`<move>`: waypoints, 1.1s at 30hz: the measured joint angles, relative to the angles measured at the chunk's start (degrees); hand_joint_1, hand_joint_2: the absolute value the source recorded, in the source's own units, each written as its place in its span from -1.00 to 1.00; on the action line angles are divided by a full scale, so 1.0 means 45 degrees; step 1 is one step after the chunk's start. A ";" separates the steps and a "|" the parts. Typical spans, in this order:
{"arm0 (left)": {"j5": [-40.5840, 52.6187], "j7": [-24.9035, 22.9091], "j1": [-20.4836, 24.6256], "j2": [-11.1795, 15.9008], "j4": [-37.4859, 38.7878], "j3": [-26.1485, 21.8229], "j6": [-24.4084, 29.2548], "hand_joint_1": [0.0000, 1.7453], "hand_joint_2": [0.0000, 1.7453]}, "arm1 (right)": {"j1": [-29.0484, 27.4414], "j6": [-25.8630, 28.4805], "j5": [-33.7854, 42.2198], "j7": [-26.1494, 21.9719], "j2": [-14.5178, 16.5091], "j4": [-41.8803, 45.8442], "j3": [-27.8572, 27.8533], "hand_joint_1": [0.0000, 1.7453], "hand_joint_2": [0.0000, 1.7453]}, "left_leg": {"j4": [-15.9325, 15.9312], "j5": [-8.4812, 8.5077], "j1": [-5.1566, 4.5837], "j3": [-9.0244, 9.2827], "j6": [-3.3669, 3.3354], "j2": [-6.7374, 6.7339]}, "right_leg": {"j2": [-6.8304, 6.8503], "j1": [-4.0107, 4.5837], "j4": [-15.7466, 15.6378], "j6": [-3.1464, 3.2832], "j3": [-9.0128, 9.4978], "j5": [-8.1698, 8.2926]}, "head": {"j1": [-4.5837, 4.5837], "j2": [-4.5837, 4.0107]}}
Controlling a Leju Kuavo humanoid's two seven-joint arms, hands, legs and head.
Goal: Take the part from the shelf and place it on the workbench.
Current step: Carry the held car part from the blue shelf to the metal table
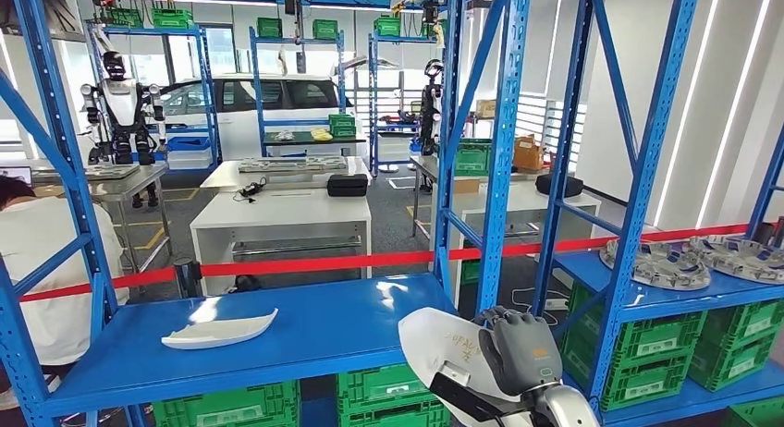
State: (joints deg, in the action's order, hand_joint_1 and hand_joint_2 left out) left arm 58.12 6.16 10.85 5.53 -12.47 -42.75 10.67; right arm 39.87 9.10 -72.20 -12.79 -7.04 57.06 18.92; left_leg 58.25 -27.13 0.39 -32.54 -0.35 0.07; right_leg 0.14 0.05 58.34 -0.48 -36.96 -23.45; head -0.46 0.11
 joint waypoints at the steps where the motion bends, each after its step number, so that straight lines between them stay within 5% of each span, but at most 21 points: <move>1: 0.0005 0.0001 0.0020 -0.0002 -0.0002 0.0000 0.0001 -1.00 1.00 | 0.0004 0.0007 -0.0001 0.0000 0.0000 0.0001 -0.0001 1.00 1.00 | -0.0067 0.0069 0.0044 0.0002 -0.0058 -0.0001 | -0.0013 -0.0003 0.0352 -0.0045 -0.0152 -0.0270 | -0.0005 0.0000; 4: 0.0017 0.0000 0.0045 -0.0016 -0.0005 -0.0004 0.0006 -1.00 1.00 | -0.0076 0.0018 -0.0019 0.0004 0.0004 -0.0001 -0.0002 1.00 1.00 | -0.0099 0.0173 0.0083 -0.0115 -0.0091 0.0064 | -0.0031 -0.0089 0.2799 -0.0168 -0.1151 -0.1647 | -0.0024 0.0000; 6: 0.0018 -0.0001 0.0038 -0.0026 -0.0001 -0.0018 0.0010 -1.00 1.00 | -0.0183 0.0021 -0.0035 0.0023 0.0005 -0.0001 -0.0002 1.00 1.00 | -0.0050 0.0213 0.0117 -0.0215 -0.0029 0.0189 | -0.0032 -0.0171 0.3644 -0.0220 -0.1404 -0.1916 | -0.0032 0.0000; 9: 0.0018 0.0025 0.0048 -0.0037 -0.0002 -0.0070 0.0036 -1.00 1.00 | -0.0207 0.0035 -0.0053 0.0039 0.0005 0.0002 -0.0002 1.00 1.00 | 0.0105 0.0212 0.0218 -0.0342 0.0162 0.0451 | -0.0285 -0.0295 0.1543 -0.0274 -0.0094 -0.1064 | -0.0035 0.0000; 11: 0.0018 0.0062 0.0065 -0.0044 -0.0006 -0.0108 0.0065 -1.00 1.00 | -0.0214 0.0048 -0.0073 0.0040 0.0015 0.0007 -0.0002 1.00 1.00 | 0.0199 0.0212 0.0244 -0.0446 0.0378 0.0634 | -0.0533 -0.0297 0.0353 -0.0214 0.0551 -0.0814 | -0.0028 0.0000; 14: 0.0016 0.0089 0.0042 -0.0052 -0.0004 -0.0185 0.0084 -1.00 1.00 | -0.0225 0.0052 -0.0092 0.0044 0.0040 0.0024 -0.0006 1.00 1.00 | 0.0101 0.0325 0.0286 -0.0547 0.0690 0.0852 | -0.0349 -0.0226 0.0211 0.0092 0.0555 -0.0789 | -0.0019 0.0000; 16: 0.0013 0.0100 0.0036 -0.0052 0.0000 -0.0233 0.0090 -1.00 1.00 | -0.0199 0.0053 -0.0107 0.0041 0.0083 0.0056 -0.0007 1.00 1.00 | 0.0412 0.0099 0.0280 -0.0749 0.0810 0.0619 | -0.0146 -0.0243 0.0136 0.0312 0.0560 -0.0715 | -0.0002 0.0000; 20: 0.0013 0.0294 0.0051 -0.0062 0.0005 -0.0304 0.0107 -1.00 1.00 | -0.0265 0.0044 -0.0153 0.0032 0.0117 0.0079 -0.0012 1.00 1.00 | 0.3358 -0.1295 0.0243 -0.2063 0.0876 0.0103 | 0.0288 -0.0149 0.0106 0.0507 0.0541 -0.0696 | 0.0040 0.0000; 22: 0.0013 0.0357 0.0025 -0.0068 0.0010 -0.0308 0.0119 -1.00 1.00 | -0.0304 0.0032 -0.0180 0.0029 0.0126 0.0079 -0.0012 1.00 1.00 | 0.3460 -0.1116 0.0232 -0.2034 0.0834 0.0051 | 0.0505 -0.0097 0.0125 0.0524 0.0532 -0.0700 | 0.0042 0.0000; 26: 0.0009 0.0406 0.0058 -0.0062 -0.0006 -0.0311 0.0169 -1.00 1.00 | -0.0261 0.0013 -0.0197 0.0023 0.0143 0.0125 -0.0033 1.00 1.00 | 0.0411 0.0009 0.0053 -0.0416 0.0553 -0.0649 | 0.0933 -0.0003 0.0200 0.0439 0.0529 -0.0743 | 0.0040 0.0000; 29: 0.0012 0.0423 0.0044 -0.0063 -0.0007 -0.0325 0.0208 -1.00 1.00 | -0.0229 -0.0032 -0.0221 0.0004 0.0172 0.0140 -0.0056 1.00 1.00 | 0.0161 0.0102 -0.0004 -0.0371 0.0344 -0.0452 | 0.1217 0.0049 0.0163 0.0256 0.0543 -0.0724 | 0.0027 0.0000; 31: 0.0016 0.0426 0.0033 -0.0073 -0.0006 -0.0341 0.0218 -1.00 1.00 | -0.0181 -0.0055 -0.0236 0.0000 0.0189 0.0143 -0.0064 1.00 1.00 | 0.0093 0.0212 0.0063 -0.0395 0.0184 -0.0211 | 0.0960 0.0007 0.0443 0.0107 0.0447 -0.0967 | 0.0017 0.0000; 33: 0.0022 0.0429 0.0050 -0.0089 -0.0007 -0.0361 0.0218 -1.00 1.00 | -0.0140 -0.0083 -0.0251 -0.0004 0.0189 0.0146 -0.0074 1.00 1.00 | 0.0051 0.0298 0.0122 -0.0422 0.0055 0.0009 | 0.0331 -0.0059 0.1680 -0.0014 -0.0088 -0.1702 | -0.0007 0.0000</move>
State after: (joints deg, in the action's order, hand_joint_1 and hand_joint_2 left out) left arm 58.22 8.09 11.07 5.13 -12.50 -44.38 11.65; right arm 39.24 8.73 -73.33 -12.80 -6.19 57.71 18.58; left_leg 58.48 -25.79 0.94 -34.44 -0.10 0.11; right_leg 1.63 -0.22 65.90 -0.54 -37.36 -31.11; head -0.49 0.11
